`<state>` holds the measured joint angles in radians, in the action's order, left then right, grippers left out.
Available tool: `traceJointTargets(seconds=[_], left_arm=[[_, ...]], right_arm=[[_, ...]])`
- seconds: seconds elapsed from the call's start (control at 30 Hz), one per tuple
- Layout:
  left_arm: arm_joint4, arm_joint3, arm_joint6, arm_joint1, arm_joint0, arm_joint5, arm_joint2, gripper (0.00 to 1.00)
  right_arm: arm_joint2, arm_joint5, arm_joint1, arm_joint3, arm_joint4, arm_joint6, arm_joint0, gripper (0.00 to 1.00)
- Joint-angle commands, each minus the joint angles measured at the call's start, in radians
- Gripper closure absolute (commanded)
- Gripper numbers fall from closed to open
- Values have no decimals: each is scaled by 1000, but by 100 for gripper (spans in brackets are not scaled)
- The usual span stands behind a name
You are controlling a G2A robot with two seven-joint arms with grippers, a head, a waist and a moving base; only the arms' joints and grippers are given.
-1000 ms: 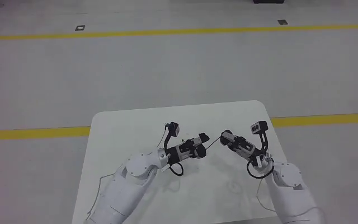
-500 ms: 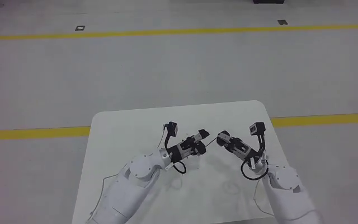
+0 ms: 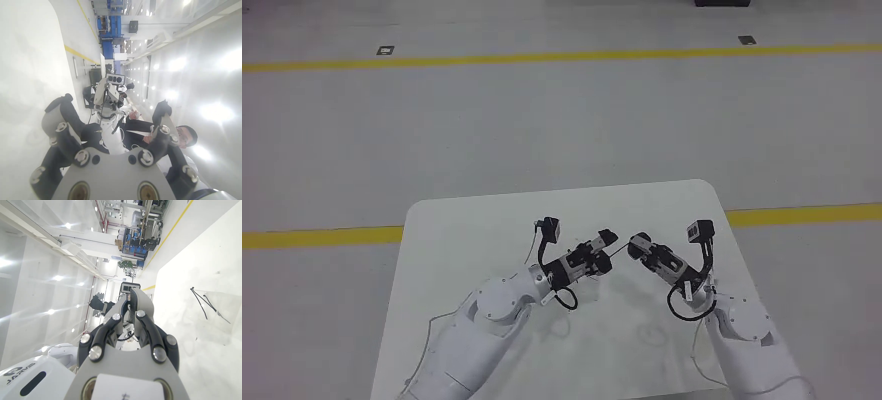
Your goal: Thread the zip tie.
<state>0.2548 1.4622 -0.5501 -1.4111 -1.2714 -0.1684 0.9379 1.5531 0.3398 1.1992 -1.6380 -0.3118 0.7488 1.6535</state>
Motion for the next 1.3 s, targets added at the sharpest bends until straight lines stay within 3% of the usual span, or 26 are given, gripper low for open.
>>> traceJointTargets(seconds=[0.0, 0.3, 0.5, 0.83, 0.87, 0.93, 1.27], left_arm=[[-3, 1, 7, 1, 1, 4, -3, 0], [-30, 1, 10, 4, 8, 9, -9, 0], [-3, 14, 29, 4, 6, 10, -20, 0], [14, 11, 39, 7, 14, 18, -34, 0], [16, 11, 40, 8, 15, 18, -35, 1], [18, 10, 44, 8, 17, 18, -38, 13], [22, 9, 61, 12, 24, 20, -48, 35]], right_arm=[[-3, 0, 1, 0, -15, -6, -1, 100], [-11, 0, -1, 7, -20, 12, -6, 100], [-28, 0, 2, 7, 42, -60, -5, 100], [-40, 0, 9, -5, 79, -87, -3, 100], [-40, 0, 10, -7, 81, -89, -1, 100], [-40, 0, 11, -11, 89, -92, 1, 100], [-49, 0, 18, -11, 161, -115, 5, 100]])
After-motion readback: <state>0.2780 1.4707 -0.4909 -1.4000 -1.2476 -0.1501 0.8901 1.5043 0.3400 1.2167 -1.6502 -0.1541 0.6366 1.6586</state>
